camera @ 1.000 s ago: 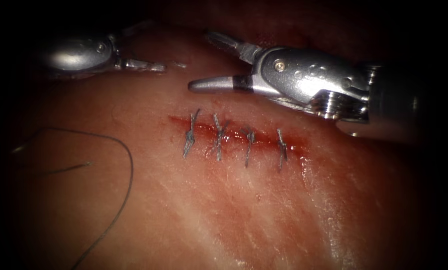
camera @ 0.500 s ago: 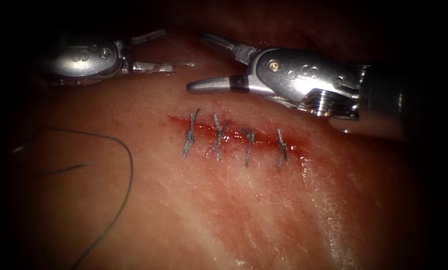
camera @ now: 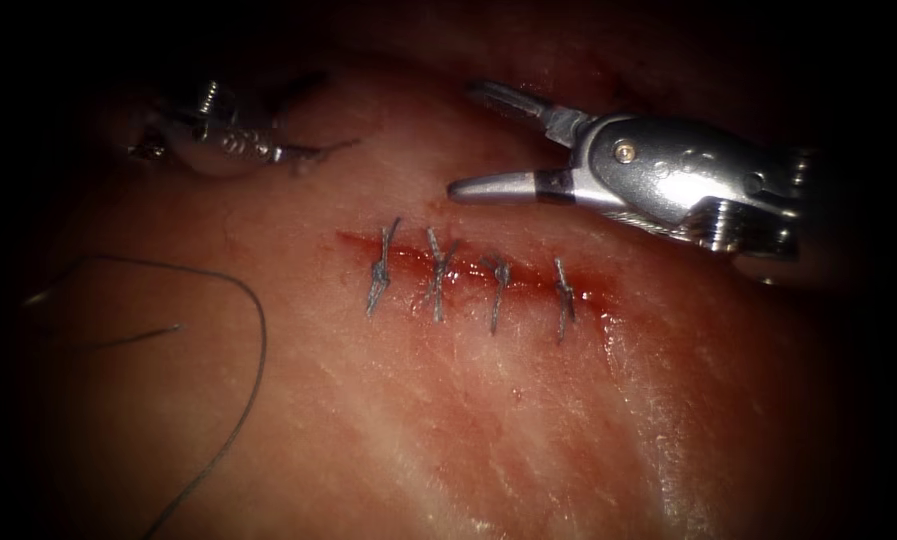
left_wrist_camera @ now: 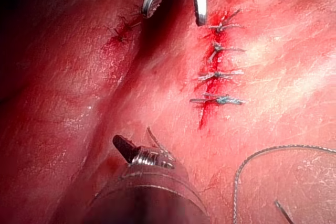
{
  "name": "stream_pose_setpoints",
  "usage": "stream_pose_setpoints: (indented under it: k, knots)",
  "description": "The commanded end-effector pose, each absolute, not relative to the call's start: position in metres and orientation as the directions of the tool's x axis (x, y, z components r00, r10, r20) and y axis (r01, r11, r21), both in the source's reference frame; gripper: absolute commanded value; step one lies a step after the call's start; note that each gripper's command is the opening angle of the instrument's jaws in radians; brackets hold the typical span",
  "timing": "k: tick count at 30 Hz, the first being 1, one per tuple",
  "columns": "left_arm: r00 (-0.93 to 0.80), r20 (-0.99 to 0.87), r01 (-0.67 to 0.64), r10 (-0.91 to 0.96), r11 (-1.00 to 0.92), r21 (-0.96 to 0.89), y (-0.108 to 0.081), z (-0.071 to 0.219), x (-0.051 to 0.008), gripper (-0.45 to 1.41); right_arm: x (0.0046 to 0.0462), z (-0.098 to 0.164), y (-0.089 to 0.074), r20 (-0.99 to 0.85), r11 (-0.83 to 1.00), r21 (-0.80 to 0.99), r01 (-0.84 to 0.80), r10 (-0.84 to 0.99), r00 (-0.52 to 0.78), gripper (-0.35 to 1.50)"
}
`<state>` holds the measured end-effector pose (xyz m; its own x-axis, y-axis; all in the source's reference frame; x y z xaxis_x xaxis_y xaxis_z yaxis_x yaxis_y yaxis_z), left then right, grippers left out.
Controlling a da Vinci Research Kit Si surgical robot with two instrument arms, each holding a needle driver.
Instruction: Wound Closure
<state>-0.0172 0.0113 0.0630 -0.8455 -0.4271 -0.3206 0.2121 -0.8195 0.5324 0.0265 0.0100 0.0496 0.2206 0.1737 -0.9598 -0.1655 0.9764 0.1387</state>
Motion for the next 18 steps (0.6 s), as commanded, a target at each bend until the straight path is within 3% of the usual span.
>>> stream_pose_setpoints:
  k: [1, 2, 6, 9, 13, 14, 18]
  knots:
    - [-0.838, -0.293, 0.243, -0.460, -0.795, 0.555, 0.0106, 0.0636, -0.0178, 0.42, 0.0271, 0.0502, 0.0098, -0.961, 0.976, 0.142, -0.168, 0.176, 0.215, 1.01]
    - [-0.814, -0.200, 0.316, -0.545, -0.705, 0.635, 0.0097, 0.0628, -0.0182, 0.42, 0.0271, 0.0501, 0.0098, -0.962, 0.973, 0.145, -0.178, 0.181, 0.203, 1.01]
    - [-0.796, -0.095, 0.373, -0.598, -0.608, 0.701, 0.0079, 0.0615, -0.0182, 0.42, 0.0270, 0.0501, 0.0098, -0.963, 0.973, 0.145, -0.182, 0.180, 0.199, 1.01]
    - [-0.808, -0.073, 0.360, -0.585, -0.588, 0.724, 0.0066, 0.0607, -0.0179, 0.32, 0.0269, 0.0501, 0.0098, -0.963, 0.971, 0.150, -0.184, 0.186, 0.195, 1.01]
    - [-0.855, -0.002, 0.339, -0.519, -0.562, 0.754, 0.0034, 0.0578, -0.0150, -0.15, 0.0268, 0.0501, 0.0097, -0.963, 0.970, 0.154, -0.188, 0.190, 0.189, 1.01]
    - [-0.852, 0.009, 0.350, -0.523, -0.557, 0.753, 0.0030, 0.0575, -0.0143, -0.18, 0.0268, 0.0500, 0.0096, -0.963, 0.969, 0.160, -0.189, 0.196, 0.188, 1.01]
    - [-0.842, 0.021, 0.367, -0.540, -0.543, 0.755, 0.0019, 0.0566, -0.0123, -0.13, 0.0268, 0.0499, 0.0095, -0.963, 0.969, 0.160, -0.188, 0.196, 0.187, 1.03]
